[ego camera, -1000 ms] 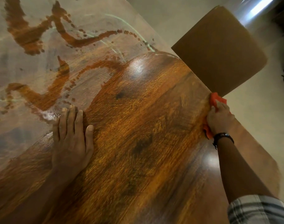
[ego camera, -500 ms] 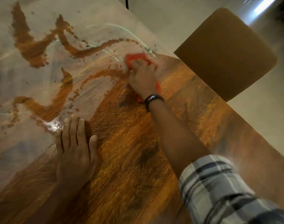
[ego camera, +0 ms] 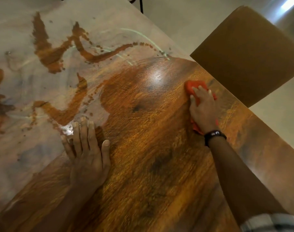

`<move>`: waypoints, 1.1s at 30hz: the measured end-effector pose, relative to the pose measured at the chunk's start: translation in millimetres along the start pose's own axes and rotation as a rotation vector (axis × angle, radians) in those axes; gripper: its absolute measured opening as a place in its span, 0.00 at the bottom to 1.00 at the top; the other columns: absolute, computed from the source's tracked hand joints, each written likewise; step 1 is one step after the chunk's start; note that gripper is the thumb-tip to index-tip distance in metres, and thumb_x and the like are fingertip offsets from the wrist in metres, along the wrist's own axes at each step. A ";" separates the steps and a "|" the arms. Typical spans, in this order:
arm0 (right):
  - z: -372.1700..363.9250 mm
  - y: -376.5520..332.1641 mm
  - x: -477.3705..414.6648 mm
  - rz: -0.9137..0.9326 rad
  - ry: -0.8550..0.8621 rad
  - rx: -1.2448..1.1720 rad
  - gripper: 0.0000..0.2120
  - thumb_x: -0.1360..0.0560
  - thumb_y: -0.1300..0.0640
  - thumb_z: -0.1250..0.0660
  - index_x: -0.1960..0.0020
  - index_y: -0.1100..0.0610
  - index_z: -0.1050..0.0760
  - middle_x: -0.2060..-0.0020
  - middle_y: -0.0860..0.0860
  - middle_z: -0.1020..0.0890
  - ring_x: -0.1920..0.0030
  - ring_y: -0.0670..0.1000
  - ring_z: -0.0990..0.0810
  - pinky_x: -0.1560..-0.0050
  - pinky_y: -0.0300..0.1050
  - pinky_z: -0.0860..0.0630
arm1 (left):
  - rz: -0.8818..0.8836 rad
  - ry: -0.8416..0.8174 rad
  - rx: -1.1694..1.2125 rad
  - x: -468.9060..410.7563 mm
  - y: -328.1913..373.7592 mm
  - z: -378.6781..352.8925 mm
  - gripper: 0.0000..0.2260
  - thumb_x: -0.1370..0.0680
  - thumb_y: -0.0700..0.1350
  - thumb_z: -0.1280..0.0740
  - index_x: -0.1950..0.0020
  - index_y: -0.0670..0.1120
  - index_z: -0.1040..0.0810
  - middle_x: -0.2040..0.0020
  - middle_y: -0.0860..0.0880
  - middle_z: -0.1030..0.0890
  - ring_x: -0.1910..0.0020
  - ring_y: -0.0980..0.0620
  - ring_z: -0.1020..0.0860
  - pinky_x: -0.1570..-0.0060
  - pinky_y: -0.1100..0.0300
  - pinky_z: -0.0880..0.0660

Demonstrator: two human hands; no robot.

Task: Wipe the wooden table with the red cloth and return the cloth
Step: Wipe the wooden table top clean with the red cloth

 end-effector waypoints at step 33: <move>-50.7 -141.5 167.1 0.570 -0.290 -0.104 0.20 0.20 0.58 0.38 0.28 0.50 0.28 0.26 0.49 0.31 0.23 0.56 0.39 0.25 0.57 0.40 | 0.016 0.071 0.444 4.6 -9.7 18.8 0.35 0.18 0.65 0.54 0.19 0.41 0.45 0.17 0.43 0.50 0.18 0.46 0.57 0.21 0.38 0.55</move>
Point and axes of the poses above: each hand's wrist, its own x-axis away from the middle knuckle, its own z-axis out of the back of the hand, y = z × x, the point moved 4 cm from there along -x, towards the middle knuckle
